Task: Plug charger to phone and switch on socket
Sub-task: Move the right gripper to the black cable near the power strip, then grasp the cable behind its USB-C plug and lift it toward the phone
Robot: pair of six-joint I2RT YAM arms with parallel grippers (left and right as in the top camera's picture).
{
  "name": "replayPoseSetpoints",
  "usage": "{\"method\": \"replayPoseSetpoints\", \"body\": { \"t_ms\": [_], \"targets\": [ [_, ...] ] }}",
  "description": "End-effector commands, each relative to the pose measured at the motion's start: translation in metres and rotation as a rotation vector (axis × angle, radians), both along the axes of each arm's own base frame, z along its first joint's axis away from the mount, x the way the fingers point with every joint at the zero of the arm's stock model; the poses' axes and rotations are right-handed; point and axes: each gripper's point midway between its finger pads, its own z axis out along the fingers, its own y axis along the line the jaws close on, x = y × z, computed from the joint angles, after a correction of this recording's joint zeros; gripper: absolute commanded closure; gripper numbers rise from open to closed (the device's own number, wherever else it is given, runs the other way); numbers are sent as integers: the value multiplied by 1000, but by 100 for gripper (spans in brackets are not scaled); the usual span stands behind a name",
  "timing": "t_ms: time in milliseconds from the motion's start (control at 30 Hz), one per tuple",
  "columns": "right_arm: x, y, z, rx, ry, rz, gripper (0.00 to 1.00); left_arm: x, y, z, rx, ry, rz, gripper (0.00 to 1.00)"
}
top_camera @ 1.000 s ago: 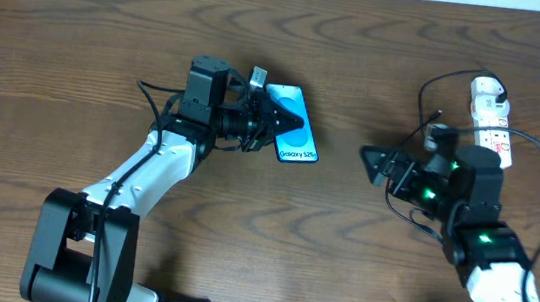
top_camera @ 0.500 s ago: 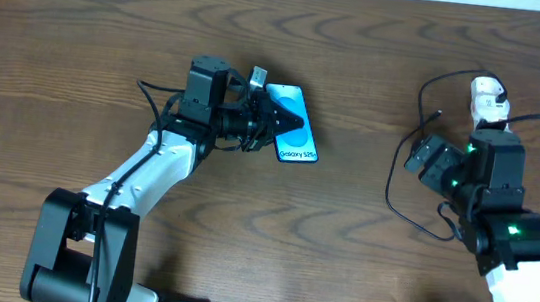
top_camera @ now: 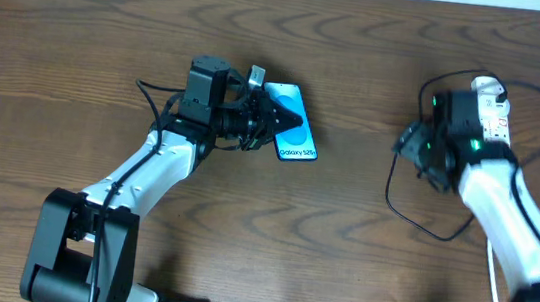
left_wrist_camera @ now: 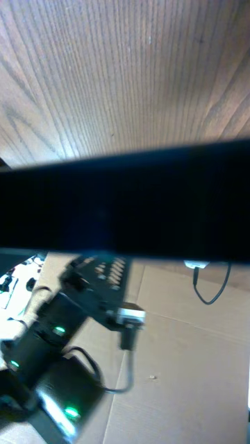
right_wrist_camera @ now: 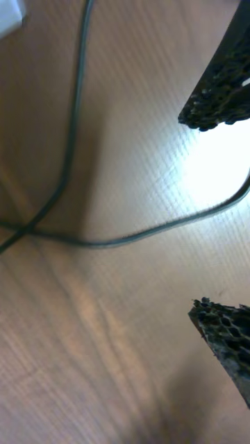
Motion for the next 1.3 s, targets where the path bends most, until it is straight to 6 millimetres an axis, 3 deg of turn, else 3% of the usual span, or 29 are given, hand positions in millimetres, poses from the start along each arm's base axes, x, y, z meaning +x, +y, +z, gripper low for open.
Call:
{"method": "replayPoseSetpoints", "body": {
  "t_ms": [0, 133, 433, 600, 900, 967, 1033, 1100, 1167, 1267],
  "targets": [
    [29, 4, -4, 14, 25, -17, 24, 3, 0, 14, -10, -56, -11, 92],
    [50, 8, -18, 22, 51, -32, 24, 3, 0, 14, -10, -57, -11, 93],
    [44, 18, -46, 24, 126, -96, 30, 3, 0, 14, -10, -57, -11, 93],
    [44, 12, -56, -58, 124, -159, 32, 3, 0, 14, -10, -57, -11, 93],
    [65, 15, -78, -59, 76, -171, 39, 3, 0, 14, -10, -57, -11, 92],
    [68, 16, -83, -58, 72, -170, 45, 3, 0, 14, -10, -57, -11, 93],
    [67, 19, -88, -45, 83, -165, 59, 3, 0, 14, -10, -57, -11, 92],
    [63, 29, -94, 0, 113, -133, 81, 3, 0, 14, -10, -57, -11, 93],
    [58, 44, -98, 42, 143, -50, 96, 3, 0, 14, -10, -57, -10, 92],
    [41, 60, -101, 37, 202, 84, 99, 3, 0, 14, -10, -57, -11, 93]
  ]
}}
